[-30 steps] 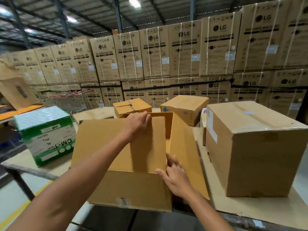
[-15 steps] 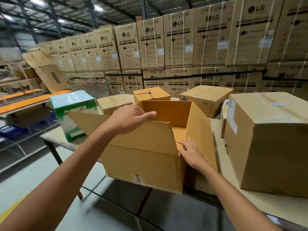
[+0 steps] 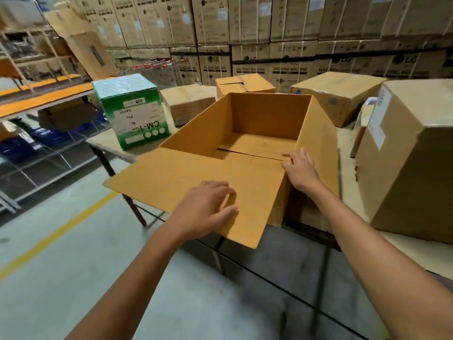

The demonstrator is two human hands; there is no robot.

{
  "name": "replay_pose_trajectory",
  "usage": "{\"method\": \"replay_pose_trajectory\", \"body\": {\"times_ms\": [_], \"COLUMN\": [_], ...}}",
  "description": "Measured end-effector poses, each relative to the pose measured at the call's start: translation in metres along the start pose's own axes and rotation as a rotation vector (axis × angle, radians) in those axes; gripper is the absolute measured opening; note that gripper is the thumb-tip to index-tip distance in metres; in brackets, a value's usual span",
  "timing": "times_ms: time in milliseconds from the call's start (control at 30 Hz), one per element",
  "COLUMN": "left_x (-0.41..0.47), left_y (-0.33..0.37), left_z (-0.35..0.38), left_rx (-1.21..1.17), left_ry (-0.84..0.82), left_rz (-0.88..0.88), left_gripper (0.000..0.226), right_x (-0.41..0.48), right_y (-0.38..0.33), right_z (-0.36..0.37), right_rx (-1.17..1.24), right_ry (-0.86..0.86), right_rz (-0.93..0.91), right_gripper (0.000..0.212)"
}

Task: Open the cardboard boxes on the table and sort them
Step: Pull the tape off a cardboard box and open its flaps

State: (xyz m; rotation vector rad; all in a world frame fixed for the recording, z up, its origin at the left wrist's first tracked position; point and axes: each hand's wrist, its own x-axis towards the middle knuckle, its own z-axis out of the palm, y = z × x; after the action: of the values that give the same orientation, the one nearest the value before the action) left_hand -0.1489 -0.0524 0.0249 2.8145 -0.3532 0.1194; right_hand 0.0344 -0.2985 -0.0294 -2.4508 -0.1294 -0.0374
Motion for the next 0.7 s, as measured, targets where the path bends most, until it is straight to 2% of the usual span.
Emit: {"method": "replay_pose_trajectory", "body": {"times_ms": [67,133,233,333,400,467,567,700], "left_x": [0.008,0.022,0.052,0.087,0.106,0.118,0.128,0.144], "left_y": [-0.015,-0.032,-0.050,-0.057,-0.060,-0.062,-0.059,-0.066], "left_z": [0.030,0.061,0.089,0.088,0.084,0.087,0.093,0.090], "left_rx": [-0.026,-0.029,-0.018,0.058,0.113,0.122,0.101,0.102], "left_ry": [-0.082,-0.078,0.067,0.194,0.198,0.223,0.268,0.256], "left_rz": [-0.072,-0.137,-0.178,-0.161,-0.153,-0.170,-0.190,-0.162], "left_gripper": [0.060,0.077,0.108,0.124,0.123,0.113,0.101,0.099], "right_x": [-0.003,-0.007,-0.012,-0.015,-0.016,-0.017,-0.021,-0.023], "right_y": [-0.002,-0.005,-0.007,-0.009,-0.012,-0.016,-0.020,-0.023], "right_z": [0.003,0.007,0.009,0.006,0.005,0.004,0.007,0.015], "right_rx": [0.007,0.037,0.091,0.111,0.136,0.160,0.209,0.235], "right_ry": [0.021,0.049,0.064,0.051,0.041,0.052,0.135,0.220], "right_rz": [0.005,0.016,0.022,0.019,0.027,0.035,0.058,0.081], "right_gripper": [0.044,0.046,0.046,0.041,0.038,0.037,0.037,0.036]}}
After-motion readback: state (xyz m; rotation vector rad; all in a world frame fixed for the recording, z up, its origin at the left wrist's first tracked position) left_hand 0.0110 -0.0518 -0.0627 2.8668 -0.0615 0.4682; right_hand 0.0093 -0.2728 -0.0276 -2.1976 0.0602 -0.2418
